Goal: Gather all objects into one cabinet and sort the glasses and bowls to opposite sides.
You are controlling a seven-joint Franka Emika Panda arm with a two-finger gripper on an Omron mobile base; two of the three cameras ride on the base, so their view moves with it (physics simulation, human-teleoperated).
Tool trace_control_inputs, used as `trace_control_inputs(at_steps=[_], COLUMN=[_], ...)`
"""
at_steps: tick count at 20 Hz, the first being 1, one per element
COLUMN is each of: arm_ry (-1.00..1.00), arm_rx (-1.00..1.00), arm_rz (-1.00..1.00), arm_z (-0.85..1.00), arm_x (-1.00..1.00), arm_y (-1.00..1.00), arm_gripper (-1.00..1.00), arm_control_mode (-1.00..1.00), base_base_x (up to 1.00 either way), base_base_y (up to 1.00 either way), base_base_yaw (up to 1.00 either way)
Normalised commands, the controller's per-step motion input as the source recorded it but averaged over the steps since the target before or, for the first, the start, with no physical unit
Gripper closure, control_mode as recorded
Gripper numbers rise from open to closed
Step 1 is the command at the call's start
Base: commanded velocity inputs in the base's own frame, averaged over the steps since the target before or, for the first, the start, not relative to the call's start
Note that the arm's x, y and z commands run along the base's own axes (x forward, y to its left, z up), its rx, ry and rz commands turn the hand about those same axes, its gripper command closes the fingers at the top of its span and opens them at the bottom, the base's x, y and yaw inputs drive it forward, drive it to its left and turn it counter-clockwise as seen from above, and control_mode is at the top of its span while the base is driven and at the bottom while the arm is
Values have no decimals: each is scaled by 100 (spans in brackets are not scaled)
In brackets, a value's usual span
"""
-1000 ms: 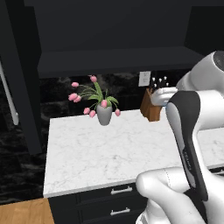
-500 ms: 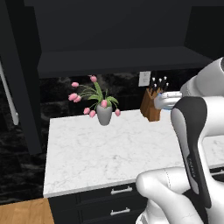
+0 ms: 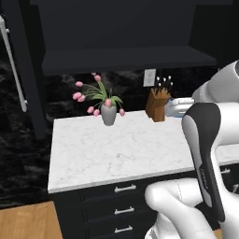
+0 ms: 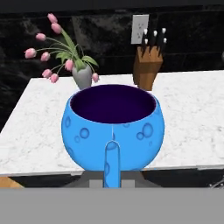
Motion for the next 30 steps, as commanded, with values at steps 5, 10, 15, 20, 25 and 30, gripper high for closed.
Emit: trace_control_inputs(at_steps=[5, 10, 15, 20, 25, 30], arm_ry=[0, 0, 0, 0, 0, 0], arm_rx=[0, 0, 0, 0, 0, 0], arm_rz=[0, 0, 0, 0, 0, 0], arm_z=[0, 0, 0, 0, 0, 0], arm_x=[0, 0, 0, 0, 0, 0], arm_y=[0, 0, 0, 0, 0, 0], arm_gripper=[100, 100, 100, 100, 100, 100], arm_control_mode=[100, 100, 100, 100, 100, 100], base_base_x=[-100, -85, -53, -35, -13, 9], base_base_y=[0, 3, 0, 0, 5, 5], base_base_yaw=[-14, -77, -96, -97, -94, -75])
